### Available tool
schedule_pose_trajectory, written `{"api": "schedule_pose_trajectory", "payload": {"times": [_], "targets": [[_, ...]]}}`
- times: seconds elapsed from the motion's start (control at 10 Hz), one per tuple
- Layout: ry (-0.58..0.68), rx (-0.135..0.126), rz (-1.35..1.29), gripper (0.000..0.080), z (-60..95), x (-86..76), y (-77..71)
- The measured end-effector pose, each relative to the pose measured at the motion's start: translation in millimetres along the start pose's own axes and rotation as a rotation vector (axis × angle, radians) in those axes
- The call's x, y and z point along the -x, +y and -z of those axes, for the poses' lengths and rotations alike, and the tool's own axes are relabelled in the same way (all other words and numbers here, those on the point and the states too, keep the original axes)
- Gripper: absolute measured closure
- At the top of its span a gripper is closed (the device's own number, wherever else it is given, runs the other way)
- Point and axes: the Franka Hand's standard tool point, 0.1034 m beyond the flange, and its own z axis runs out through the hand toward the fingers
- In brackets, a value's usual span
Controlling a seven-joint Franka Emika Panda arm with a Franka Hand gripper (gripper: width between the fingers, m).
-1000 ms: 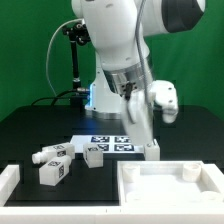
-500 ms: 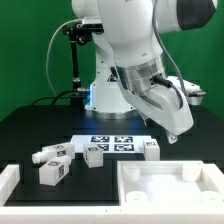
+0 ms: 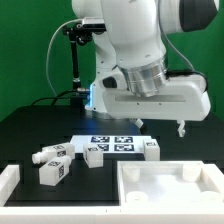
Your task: Assemble one leg
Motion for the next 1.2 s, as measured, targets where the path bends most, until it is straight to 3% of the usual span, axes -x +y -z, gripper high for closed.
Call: {"api": "schedule_pose_trajectory", "payload": {"times": [0.1,0.5,0.6,0.7,0.8,0.9,1.0,1.2], "targets": [[-0.003,0.014,0.052,0.015,-0.9,2.0,-3.3],[-0.012,0.023,0.244,0.015,0.3,1.9,7.1],[-0.093,0.059,0.245,0.015,-2.7,2.1,17.7],[-0.11,0.101,0.282,0.015,-0.8,-11.2,22.0],[-0.135,0.164,0.419,0.015,2.3,-12.7,23.9],[-0.186,0.19,0.498,0.015,1.1,-7.3,21.3],[-0.273,0.154,0.451,0.015,-0.3,-1.3,23.9],[-0.375,0.18,0.431,0.015,-1.2,-3.5,29.3]]}}
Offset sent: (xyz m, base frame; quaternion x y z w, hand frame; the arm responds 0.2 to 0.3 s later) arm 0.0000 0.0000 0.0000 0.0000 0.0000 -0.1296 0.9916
